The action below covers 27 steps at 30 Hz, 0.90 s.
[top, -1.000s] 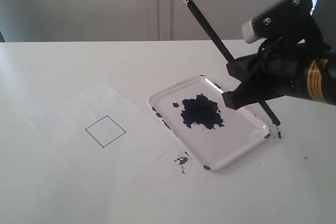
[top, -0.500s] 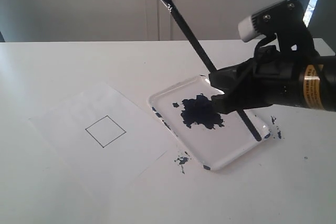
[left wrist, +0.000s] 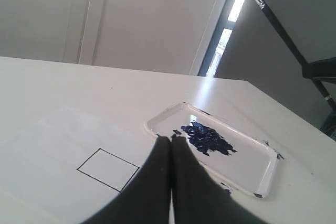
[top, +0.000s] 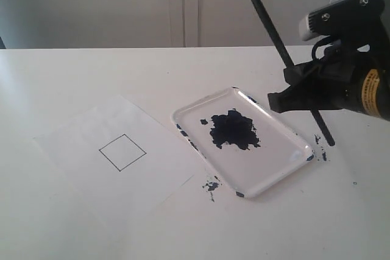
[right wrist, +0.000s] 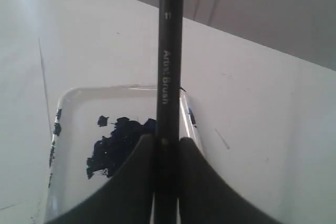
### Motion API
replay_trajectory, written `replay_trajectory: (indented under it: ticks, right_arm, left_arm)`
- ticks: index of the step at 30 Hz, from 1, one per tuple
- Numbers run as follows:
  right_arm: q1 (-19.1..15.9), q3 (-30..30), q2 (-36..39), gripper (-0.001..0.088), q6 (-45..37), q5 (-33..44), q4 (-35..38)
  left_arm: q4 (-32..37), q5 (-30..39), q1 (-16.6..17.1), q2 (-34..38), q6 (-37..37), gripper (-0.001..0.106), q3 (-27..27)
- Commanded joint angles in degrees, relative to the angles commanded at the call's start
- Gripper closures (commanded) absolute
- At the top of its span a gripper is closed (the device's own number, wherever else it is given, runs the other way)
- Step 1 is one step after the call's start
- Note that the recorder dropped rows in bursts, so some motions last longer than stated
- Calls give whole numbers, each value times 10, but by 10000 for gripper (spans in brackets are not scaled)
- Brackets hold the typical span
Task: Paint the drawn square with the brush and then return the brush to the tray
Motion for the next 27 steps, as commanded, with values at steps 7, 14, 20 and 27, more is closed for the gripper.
replay_trajectory:
  ticks: [7, 14, 20, 27]
  right_arm:
    - [0, 40, 15, 868, 0, 0, 15]
    - [0, 70, 48, 868, 4, -13, 59]
    - [0, 92, 61, 868, 9, -23, 67]
    - [0, 111, 61, 868, 25, -30, 70]
  left_arm:
    - [0, 0, 0, 0, 0, 1053, 0]
    - [0, 0, 0, 0, 0, 1053, 0]
    - [0, 0, 0, 0, 0, 1053, 0]
    - [0, 0, 0, 0, 0, 1053, 0]
